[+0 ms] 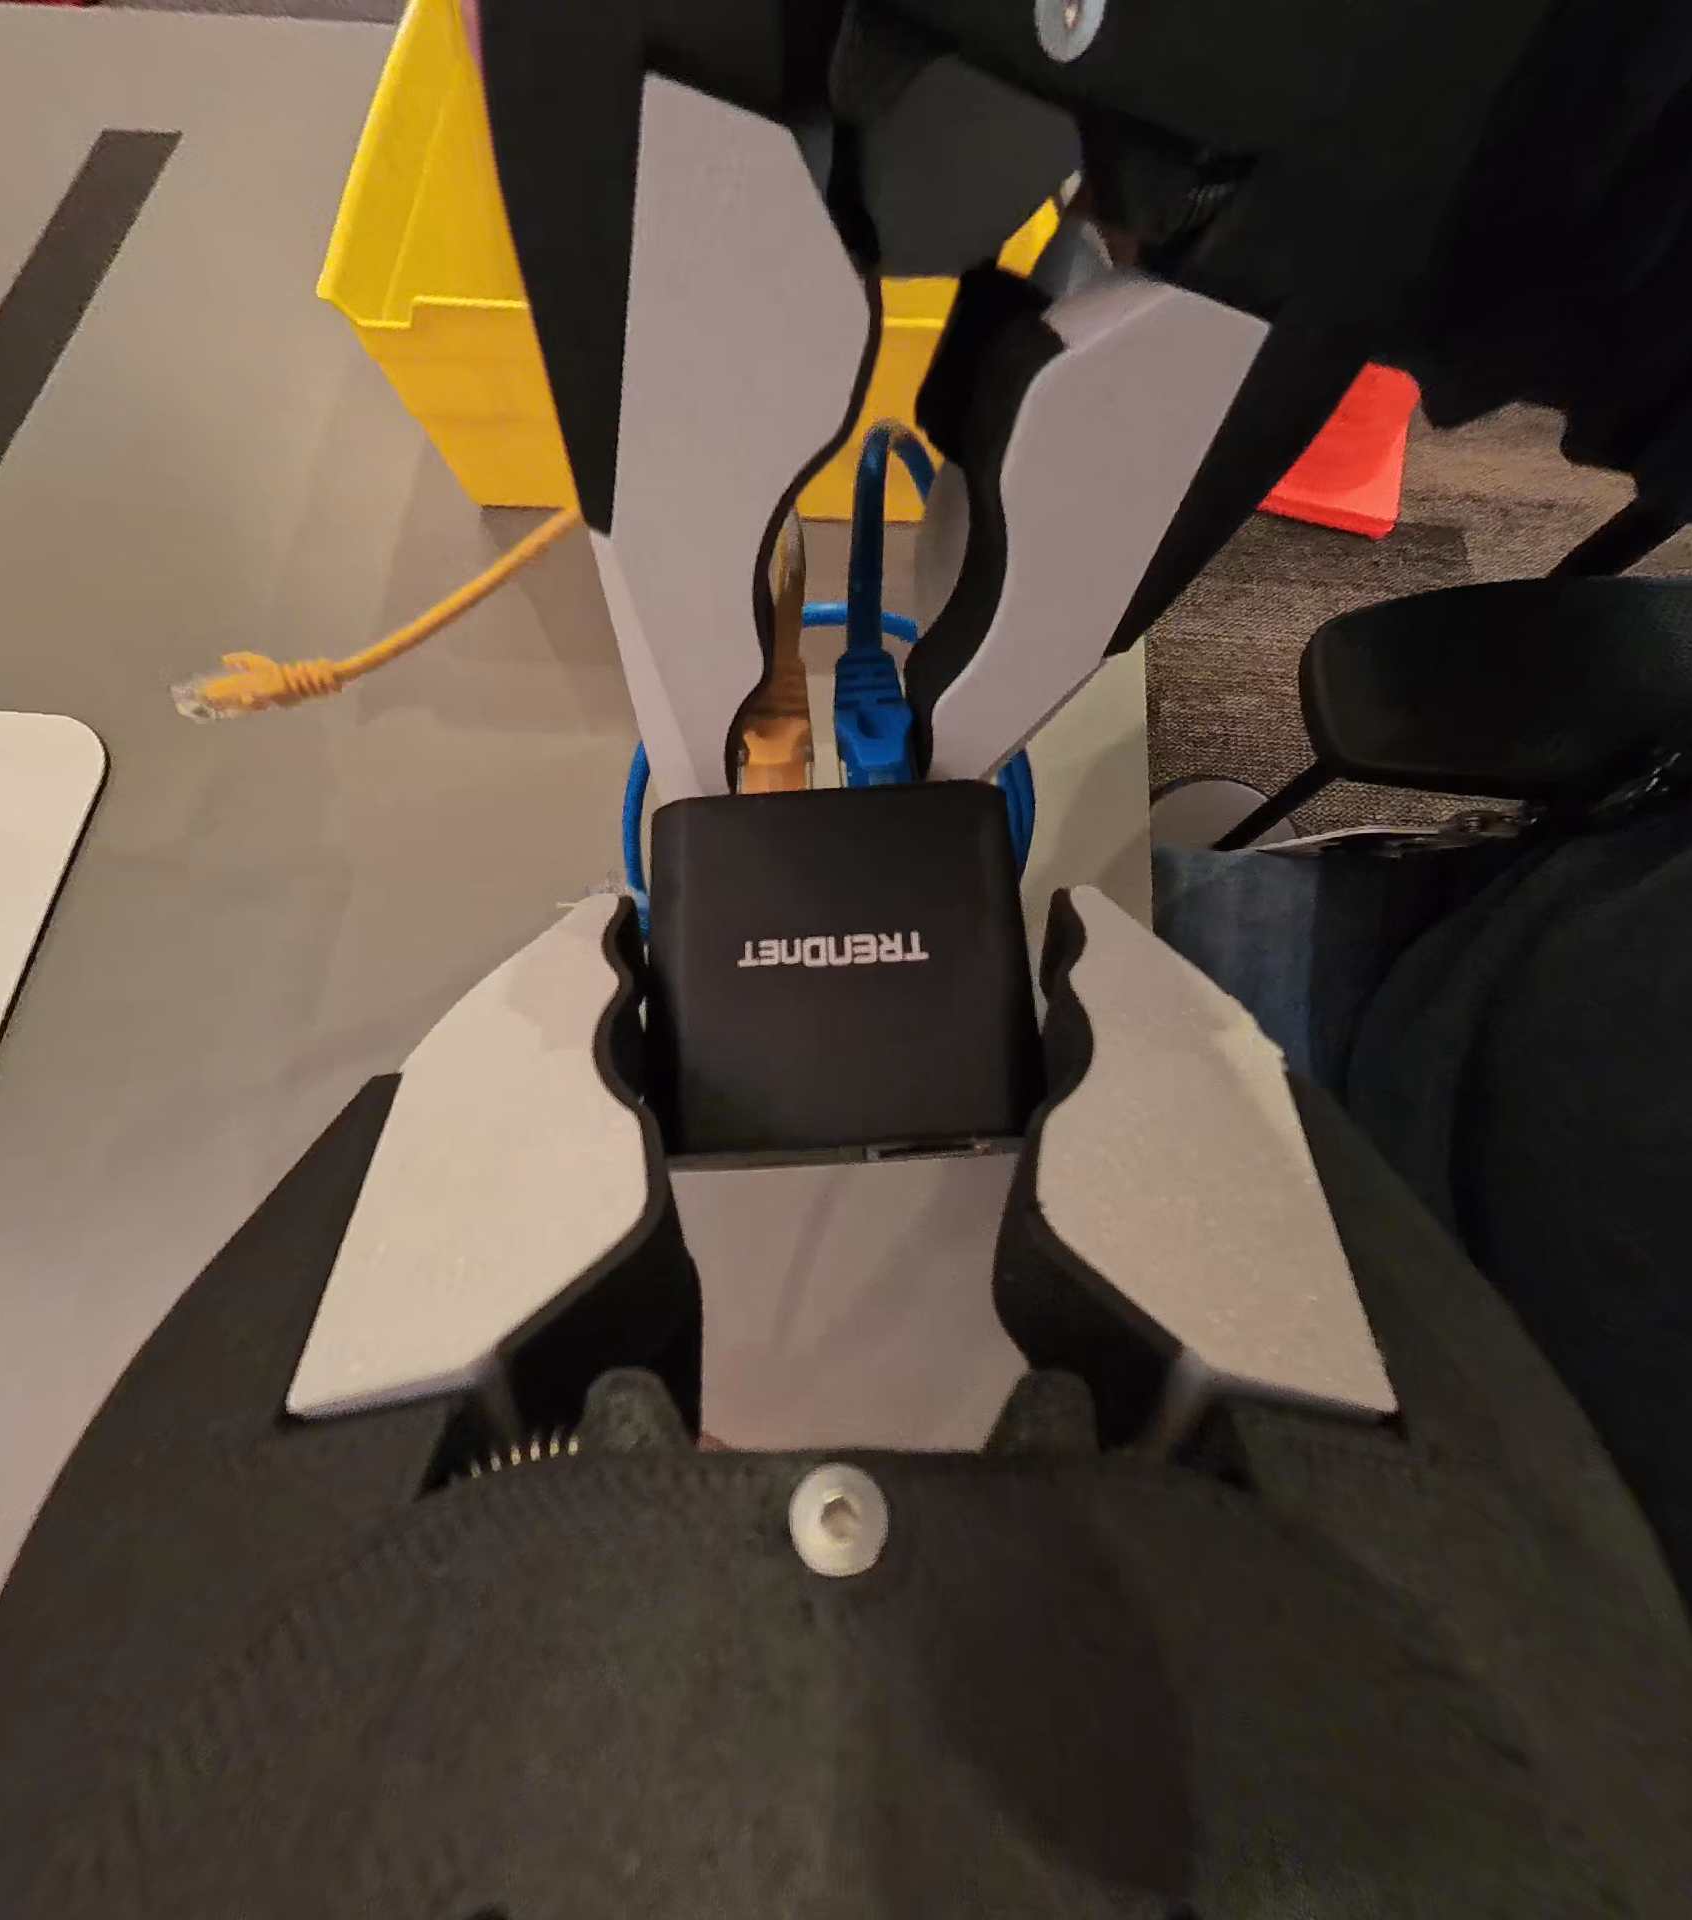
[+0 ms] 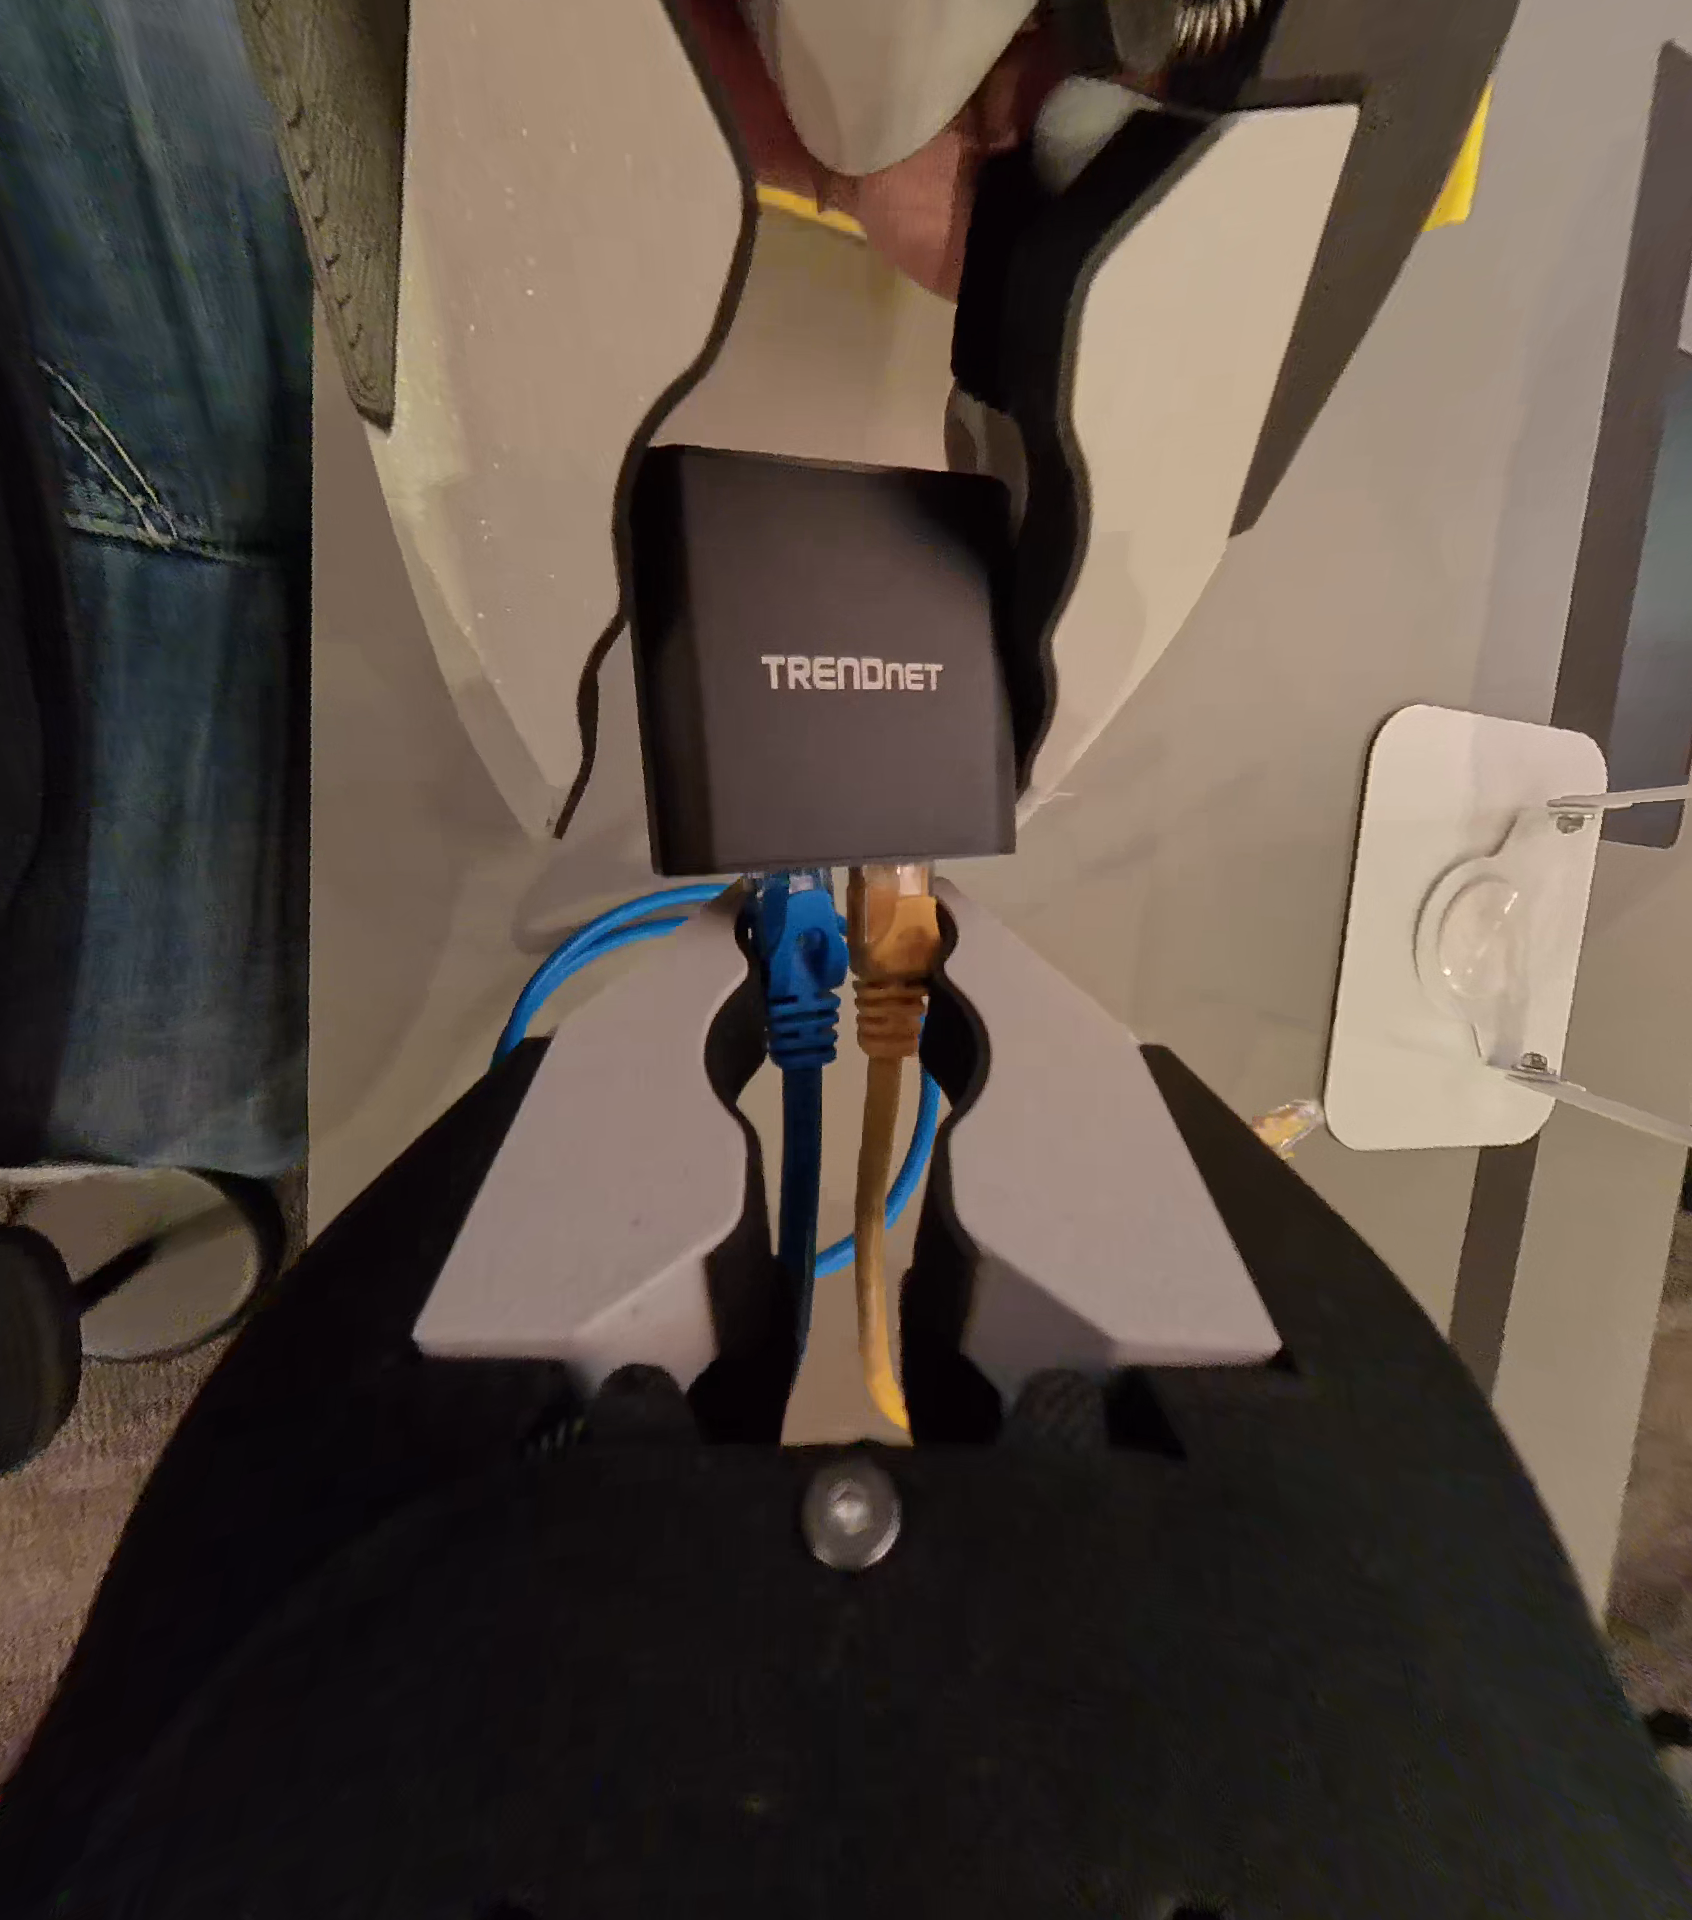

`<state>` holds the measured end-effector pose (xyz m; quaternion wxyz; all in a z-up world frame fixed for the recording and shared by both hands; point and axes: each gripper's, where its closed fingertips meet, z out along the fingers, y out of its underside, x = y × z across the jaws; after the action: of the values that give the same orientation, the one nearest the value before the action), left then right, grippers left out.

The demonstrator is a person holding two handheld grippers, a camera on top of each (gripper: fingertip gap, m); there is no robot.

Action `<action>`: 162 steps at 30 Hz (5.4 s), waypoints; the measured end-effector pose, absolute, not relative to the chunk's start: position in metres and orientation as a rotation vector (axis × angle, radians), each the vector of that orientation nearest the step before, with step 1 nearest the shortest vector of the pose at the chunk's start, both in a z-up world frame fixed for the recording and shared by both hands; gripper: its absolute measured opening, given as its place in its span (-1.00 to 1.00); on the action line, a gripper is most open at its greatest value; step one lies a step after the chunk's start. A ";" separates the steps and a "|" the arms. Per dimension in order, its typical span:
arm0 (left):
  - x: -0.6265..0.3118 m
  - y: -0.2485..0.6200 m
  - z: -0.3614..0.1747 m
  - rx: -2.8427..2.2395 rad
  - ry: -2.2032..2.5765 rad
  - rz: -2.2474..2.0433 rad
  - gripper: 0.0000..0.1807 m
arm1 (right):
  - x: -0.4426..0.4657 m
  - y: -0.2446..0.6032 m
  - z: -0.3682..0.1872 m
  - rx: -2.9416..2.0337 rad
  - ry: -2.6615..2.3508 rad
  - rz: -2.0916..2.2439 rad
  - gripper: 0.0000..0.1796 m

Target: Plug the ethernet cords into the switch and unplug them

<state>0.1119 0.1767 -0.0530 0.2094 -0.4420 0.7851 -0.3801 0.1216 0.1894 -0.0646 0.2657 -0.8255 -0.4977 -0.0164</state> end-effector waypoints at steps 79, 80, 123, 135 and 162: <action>0.110 0.225 -0.008 -1.419 1.823 -1.565 -0.19 | 0.338 0.059 0.160 -1.697 -0.541 -1.130 -0.88; 0.110 0.225 -0.010 -1.424 1.826 -1.565 -0.19 | 0.350 0.052 0.148 -1.725 -0.509 -1.141 -0.88; 0.115 0.191 -0.019 -1.391 1.886 -1.619 -0.19 | 0.157 0.138 -0.011 -1.681 -0.949 -0.677 -0.55; 0.114 0.174 -0.016 -1.368 1.941 -1.632 -0.19 | 0.125 0.198 -0.015 -1.500 -1.175 -0.819 -0.71; 0.116 0.165 -0.023 -1.387 1.983 -1.598 -0.19 | 0.126 0.187 -0.022 -1.567 -1.352 -0.831 -0.90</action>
<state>0.1160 0.1652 -0.0227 0.1203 -0.4749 0.6789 -0.5469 0.1262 0.1865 -0.0223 0.4403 -0.6308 -0.5442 -0.3346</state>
